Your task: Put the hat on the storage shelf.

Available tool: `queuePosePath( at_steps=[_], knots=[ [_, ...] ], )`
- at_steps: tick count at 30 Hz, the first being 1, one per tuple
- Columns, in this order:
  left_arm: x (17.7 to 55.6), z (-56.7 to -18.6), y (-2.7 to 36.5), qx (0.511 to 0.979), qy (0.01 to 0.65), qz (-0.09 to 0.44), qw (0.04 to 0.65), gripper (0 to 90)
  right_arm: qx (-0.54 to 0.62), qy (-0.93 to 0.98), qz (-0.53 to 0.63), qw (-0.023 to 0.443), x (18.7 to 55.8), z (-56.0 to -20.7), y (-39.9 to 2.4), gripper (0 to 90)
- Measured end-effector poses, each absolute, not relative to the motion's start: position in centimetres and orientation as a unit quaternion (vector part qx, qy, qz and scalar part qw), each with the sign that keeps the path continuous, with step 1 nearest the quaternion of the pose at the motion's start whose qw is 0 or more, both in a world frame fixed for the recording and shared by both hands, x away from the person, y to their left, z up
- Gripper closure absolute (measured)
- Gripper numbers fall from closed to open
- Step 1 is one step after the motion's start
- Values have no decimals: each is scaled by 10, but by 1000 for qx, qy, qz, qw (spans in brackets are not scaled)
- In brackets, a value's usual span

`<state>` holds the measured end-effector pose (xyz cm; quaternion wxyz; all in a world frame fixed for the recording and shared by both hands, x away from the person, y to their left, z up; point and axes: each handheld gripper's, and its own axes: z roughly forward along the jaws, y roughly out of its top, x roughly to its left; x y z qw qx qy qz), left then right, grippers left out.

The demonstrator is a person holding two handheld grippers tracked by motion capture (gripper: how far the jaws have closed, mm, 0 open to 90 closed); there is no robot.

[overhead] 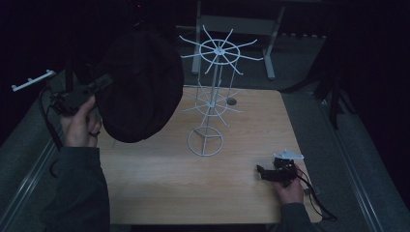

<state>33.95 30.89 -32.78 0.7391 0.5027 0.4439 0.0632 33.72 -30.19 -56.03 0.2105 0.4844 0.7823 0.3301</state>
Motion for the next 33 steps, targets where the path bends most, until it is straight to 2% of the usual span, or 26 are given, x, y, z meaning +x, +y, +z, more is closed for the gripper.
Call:
queuePosePath(
  at_steps=[14, 23, 33],
  knots=[
    [350, -323, 282, 513, 421, 43, 747, 771, 484, 782, 330, 210, 337, -560, -302, 121],
    [363, -327, 252, 558, 422, 54, 712, 771, 485, 782, 330, 211, 337, -560, -302, 121],
    [371, -337, 244, 584, 446, 65, 676, 749, 485, 782, 330, 210, 337, -560, -302, 121]
  ],
)
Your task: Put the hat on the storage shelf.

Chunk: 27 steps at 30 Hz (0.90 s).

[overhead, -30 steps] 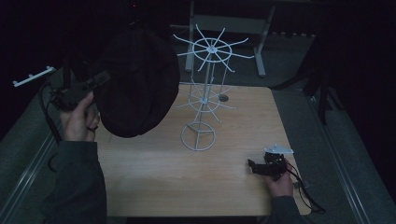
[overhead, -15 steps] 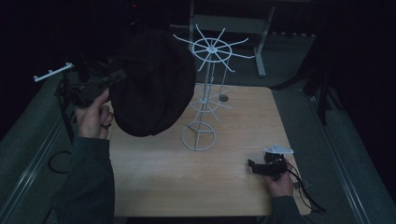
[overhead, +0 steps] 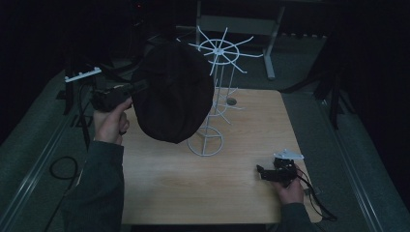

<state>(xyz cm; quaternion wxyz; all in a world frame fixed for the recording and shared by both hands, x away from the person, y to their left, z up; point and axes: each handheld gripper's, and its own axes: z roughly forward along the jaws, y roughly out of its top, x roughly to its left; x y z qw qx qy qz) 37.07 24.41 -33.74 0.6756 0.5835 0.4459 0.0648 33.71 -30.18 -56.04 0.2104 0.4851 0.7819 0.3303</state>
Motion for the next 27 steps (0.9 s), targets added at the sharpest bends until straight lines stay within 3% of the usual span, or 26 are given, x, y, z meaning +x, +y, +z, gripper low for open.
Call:
queuePosePath(
  at_steps=[10, 27],
  knots=[
    [376, -342, 237, 597, 446, 63, 664, 742, 486, 781, 331, 211, 337, -560, -302, 121],
    [385, -343, 237, 541, 426, 3, 725, 772, 485, 782, 330, 210, 337, -560, -302, 121]
  ],
)
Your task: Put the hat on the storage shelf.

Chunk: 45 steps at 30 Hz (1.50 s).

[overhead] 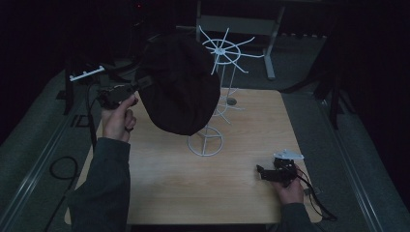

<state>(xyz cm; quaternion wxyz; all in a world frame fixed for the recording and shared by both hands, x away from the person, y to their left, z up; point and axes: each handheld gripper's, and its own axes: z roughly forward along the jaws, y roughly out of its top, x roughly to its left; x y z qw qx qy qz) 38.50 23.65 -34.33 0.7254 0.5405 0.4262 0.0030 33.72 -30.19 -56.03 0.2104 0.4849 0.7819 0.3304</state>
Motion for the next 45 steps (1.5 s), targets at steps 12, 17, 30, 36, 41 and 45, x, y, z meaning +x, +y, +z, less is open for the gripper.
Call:
queuePosePath(
  at_steps=[12, 17, 30, 36, 41, 45],
  knots=[
    [393, -348, 223, 572, 483, 69, 660, 718, 485, 782, 331, 211, 337, -560, -302, 121],
    [394, -351, 222, 585, 485, 70, 646, 667, 485, 781, 331, 211, 337, -560, -302, 121],
    [388, -347, 225, 588, 485, 95, 640, 451, 485, 782, 331, 211, 337, -560, -302, 121],
    [385, -347, 229, 592, 486, 103, 634, 447, 486, 781, 331, 211, 337, -560, -302, 121],
    [381, -345, 230, 607, 493, 139, 608, 532, 485, 781, 331, 211, 337, -560, -302, 121],
    [377, -346, 232, 618, 496, 166, 587, 646, 485, 782, 331, 211, 337, -560, -302, 121]
  ],
)
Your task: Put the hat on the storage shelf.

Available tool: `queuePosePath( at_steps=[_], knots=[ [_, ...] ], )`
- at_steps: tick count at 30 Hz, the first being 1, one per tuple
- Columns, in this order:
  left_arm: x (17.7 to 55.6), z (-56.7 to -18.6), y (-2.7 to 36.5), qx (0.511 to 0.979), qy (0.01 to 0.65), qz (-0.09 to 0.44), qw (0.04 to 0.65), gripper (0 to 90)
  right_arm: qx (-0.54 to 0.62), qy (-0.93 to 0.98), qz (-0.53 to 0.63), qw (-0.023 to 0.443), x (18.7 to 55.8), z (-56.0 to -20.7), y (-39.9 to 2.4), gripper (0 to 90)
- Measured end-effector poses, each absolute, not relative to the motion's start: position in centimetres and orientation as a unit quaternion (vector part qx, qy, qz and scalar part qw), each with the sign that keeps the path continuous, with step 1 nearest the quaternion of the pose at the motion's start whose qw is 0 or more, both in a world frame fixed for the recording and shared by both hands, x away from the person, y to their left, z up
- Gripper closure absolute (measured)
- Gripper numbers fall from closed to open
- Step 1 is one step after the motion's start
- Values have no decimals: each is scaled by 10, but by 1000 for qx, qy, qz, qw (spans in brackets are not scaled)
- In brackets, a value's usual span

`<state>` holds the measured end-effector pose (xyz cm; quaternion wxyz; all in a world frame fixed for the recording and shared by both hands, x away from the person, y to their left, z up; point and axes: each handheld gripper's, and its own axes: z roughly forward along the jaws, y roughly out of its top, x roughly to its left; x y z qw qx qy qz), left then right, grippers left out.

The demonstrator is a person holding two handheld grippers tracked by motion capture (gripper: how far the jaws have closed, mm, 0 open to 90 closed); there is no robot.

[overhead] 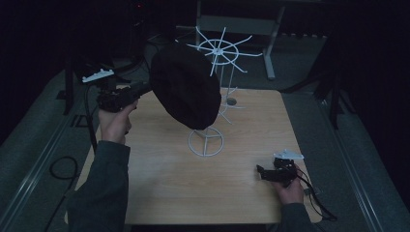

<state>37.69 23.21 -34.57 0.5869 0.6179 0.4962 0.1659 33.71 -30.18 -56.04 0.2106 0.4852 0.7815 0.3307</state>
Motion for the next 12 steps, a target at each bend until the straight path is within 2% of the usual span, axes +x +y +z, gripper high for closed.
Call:
queuePosePath(
  at_steps=[7, 12],
  knots=[
    [369, -350, 237, 622, 497, 182, 578, 887, 485, 782, 331, 211, 337, -560, -302, 121],
    [362, -359, 244, 625, 509, 192, 560, 900, 485, 781, 331, 210, 337, -560, -302, 121]
  ],
)
